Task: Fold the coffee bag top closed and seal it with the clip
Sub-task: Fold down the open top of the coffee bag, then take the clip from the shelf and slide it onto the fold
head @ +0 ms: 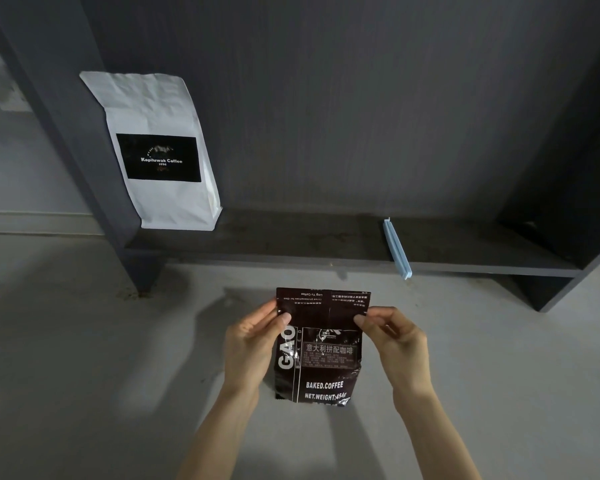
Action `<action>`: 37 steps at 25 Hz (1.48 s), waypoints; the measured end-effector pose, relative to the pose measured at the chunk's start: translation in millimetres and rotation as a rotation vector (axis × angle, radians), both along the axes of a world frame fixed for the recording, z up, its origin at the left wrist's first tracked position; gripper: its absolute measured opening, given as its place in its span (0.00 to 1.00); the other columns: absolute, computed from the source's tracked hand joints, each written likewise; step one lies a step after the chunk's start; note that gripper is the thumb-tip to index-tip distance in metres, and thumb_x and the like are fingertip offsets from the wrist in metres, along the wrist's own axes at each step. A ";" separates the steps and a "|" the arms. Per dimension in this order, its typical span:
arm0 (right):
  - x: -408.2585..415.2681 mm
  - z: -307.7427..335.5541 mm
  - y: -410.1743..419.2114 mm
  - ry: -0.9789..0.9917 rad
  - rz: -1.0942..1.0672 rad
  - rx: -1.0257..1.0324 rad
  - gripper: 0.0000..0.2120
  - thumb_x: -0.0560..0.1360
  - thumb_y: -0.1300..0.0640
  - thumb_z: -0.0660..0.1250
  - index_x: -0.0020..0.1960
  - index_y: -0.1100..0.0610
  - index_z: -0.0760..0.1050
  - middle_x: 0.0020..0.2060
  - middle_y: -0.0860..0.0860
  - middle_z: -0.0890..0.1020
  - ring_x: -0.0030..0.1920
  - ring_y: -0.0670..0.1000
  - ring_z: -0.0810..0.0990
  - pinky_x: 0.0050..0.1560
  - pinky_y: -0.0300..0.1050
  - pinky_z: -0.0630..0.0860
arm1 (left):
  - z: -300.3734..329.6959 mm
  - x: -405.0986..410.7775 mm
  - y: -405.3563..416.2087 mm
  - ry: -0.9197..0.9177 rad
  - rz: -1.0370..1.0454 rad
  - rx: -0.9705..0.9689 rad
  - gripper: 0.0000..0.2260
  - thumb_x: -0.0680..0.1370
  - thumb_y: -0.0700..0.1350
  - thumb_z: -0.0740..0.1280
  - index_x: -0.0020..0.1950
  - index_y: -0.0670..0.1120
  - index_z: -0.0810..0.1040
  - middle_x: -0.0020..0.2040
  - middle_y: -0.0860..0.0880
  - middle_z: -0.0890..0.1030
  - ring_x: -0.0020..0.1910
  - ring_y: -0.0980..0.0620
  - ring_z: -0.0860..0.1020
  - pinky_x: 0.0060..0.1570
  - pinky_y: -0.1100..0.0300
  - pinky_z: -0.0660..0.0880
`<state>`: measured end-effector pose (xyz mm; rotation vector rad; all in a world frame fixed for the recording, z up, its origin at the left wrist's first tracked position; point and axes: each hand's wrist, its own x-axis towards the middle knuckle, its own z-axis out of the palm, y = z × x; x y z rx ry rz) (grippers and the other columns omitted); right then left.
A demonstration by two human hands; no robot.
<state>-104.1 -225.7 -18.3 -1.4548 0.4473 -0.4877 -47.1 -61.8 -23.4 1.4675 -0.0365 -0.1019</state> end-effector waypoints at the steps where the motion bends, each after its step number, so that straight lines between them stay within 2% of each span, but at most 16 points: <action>1: 0.9 -0.8 -1.3 0.003 -0.002 -0.003 0.08 0.66 0.67 0.71 0.35 0.56 0.77 0.23 0.42 0.81 0.28 0.38 0.78 0.32 0.24 0.72 | 0.3 0.1 0.2 -0.003 -0.001 0.006 0.16 0.70 0.34 0.68 0.56 0.44 0.77 0.38 0.61 0.84 0.39 0.67 0.80 0.38 0.77 0.74; 3: 1.2 -0.5 -4.1 0.007 0.020 -0.026 0.09 0.66 0.67 0.71 0.35 0.55 0.77 0.22 0.42 0.80 0.29 0.38 0.78 0.33 0.25 0.73 | 0.2 0.5 2.0 -0.030 -0.008 0.032 0.15 0.70 0.34 0.68 0.56 0.44 0.78 0.42 0.59 0.84 0.41 0.67 0.80 0.40 0.77 0.74; 5: 0.1 3.1 -7.4 0.016 0.097 -0.072 0.09 0.67 0.67 0.70 0.37 0.54 0.77 0.24 0.40 0.81 0.30 0.37 0.77 0.35 0.26 0.74 | 1.8 0.6 4.8 -0.063 -0.046 0.070 0.15 0.70 0.35 0.68 0.54 0.49 0.78 0.38 0.64 0.83 0.44 0.66 0.80 0.42 0.77 0.73; 7: -1.7 8.9 -13.0 -0.001 0.157 -0.120 0.09 0.68 0.67 0.68 0.40 0.54 0.77 0.28 0.42 0.82 0.33 0.37 0.78 0.38 0.26 0.74 | 3.8 1.0 7.1 -0.071 -0.085 0.091 0.16 0.71 0.35 0.67 0.53 0.54 0.77 0.37 0.65 0.83 0.44 0.68 0.79 0.42 0.78 0.72; 8: -1.1 12.4 -17.7 -0.024 0.122 -0.135 0.09 0.69 0.67 0.67 0.41 0.53 0.77 0.32 0.43 0.82 0.34 0.38 0.78 0.38 0.26 0.74 | 4.2 1.7 8.5 -0.076 -0.087 0.092 0.16 0.71 0.35 0.67 0.54 0.53 0.76 0.40 0.62 0.84 0.44 0.69 0.79 0.42 0.79 0.72; 10: 3.4 18.6 -34.6 -0.034 -0.081 -0.193 0.08 0.72 0.64 0.65 0.41 0.52 0.77 0.36 0.48 0.81 0.36 0.42 0.76 0.37 0.27 0.72 | 4.3 4.2 9.0 -0.086 -0.073 0.102 0.17 0.71 0.35 0.67 0.59 0.47 0.75 0.48 0.54 0.82 0.42 0.72 0.78 0.41 0.80 0.71; 12: 12.5 23.7 -55.6 0.052 -0.249 -0.261 0.04 0.73 0.60 0.65 0.45 0.53 0.76 0.40 0.51 0.79 0.40 0.47 0.76 0.40 0.35 0.73 | 3.2 7.1 7.3 -0.090 -0.073 0.116 0.18 0.71 0.35 0.67 0.61 0.43 0.73 0.52 0.51 0.79 0.41 0.74 0.77 0.41 0.81 0.70; 15: 31.7 21.3 -79.9 0.258 -0.227 -0.343 0.17 0.71 0.53 0.67 0.57 0.53 0.70 0.52 0.54 0.75 0.46 0.52 0.75 0.46 0.46 0.71 | 2.6 8.9 4.4 -0.074 -0.072 0.093 0.19 0.72 0.34 0.66 0.62 0.41 0.72 0.53 0.50 0.78 0.40 0.75 0.76 0.42 0.81 0.71; 19: 51.6 18.5 -80.6 0.406 -0.151 -0.513 0.25 0.70 0.50 0.68 0.62 0.57 0.65 0.58 0.59 0.72 0.46 0.54 0.74 0.47 0.48 0.73 | 4.2 8.5 2.7 -0.076 -0.075 0.079 0.19 0.72 0.32 0.65 0.62 0.41 0.72 0.53 0.51 0.78 0.41 0.73 0.77 0.42 0.80 0.72; 23: 62.4 14.9 -73.6 0.415 -0.143 -0.648 0.21 0.71 0.54 0.67 0.61 0.60 0.67 0.58 0.63 0.72 0.50 0.59 0.75 0.54 0.53 0.73 | 5.1 8.5 2.8 -0.080 -0.091 0.089 0.18 0.72 0.33 0.65 0.62 0.42 0.72 0.53 0.49 0.78 0.42 0.72 0.78 0.42 0.79 0.72; 28: 62.4 8.3 -72.2 0.316 -0.212 -0.723 0.12 0.75 0.63 0.61 0.58 0.62 0.71 0.54 0.65 0.74 0.46 0.62 0.75 0.46 0.49 0.72 | 6.0 6.3 4.1 -0.083 -0.110 0.095 0.18 0.73 0.33 0.65 0.62 0.43 0.72 0.51 0.53 0.80 0.43 0.72 0.78 0.41 0.79 0.72; 32: 63.0 2.3 -79.6 0.299 -0.248 -0.706 0.11 0.74 0.63 0.60 0.55 0.62 0.75 0.51 0.65 0.77 0.41 0.59 0.73 0.44 0.44 0.67 | 8.1 3.2 5.7 -0.102 -0.129 0.091 0.18 0.73 0.33 0.64 0.61 0.46 0.71 0.48 0.58 0.78 0.44 0.72 0.77 0.41 0.79 0.72; 35: 61.7 -2.2 -84.0 0.297 -0.252 -0.695 0.11 0.75 0.62 0.60 0.56 0.61 0.75 0.51 0.64 0.80 0.44 0.59 0.76 0.46 0.43 0.69 | 9.7 0.9 6.3 -0.116 -0.139 0.095 0.18 0.73 0.33 0.64 0.58 0.50 0.71 0.49 0.58 0.78 0.44 0.72 0.77 0.42 0.79 0.72; 37: 56.7 0.7 -82.3 0.274 -0.252 -0.651 0.12 0.75 0.62 0.60 0.56 0.61 0.75 0.49 0.62 0.81 0.43 0.54 0.76 0.46 0.41 0.68 | 9.9 1.6 6.2 -0.125 -0.149 0.111 0.16 0.73 0.34 0.64 0.58 0.49 0.72 0.50 0.58 0.78 0.45 0.72 0.77 0.44 0.78 0.72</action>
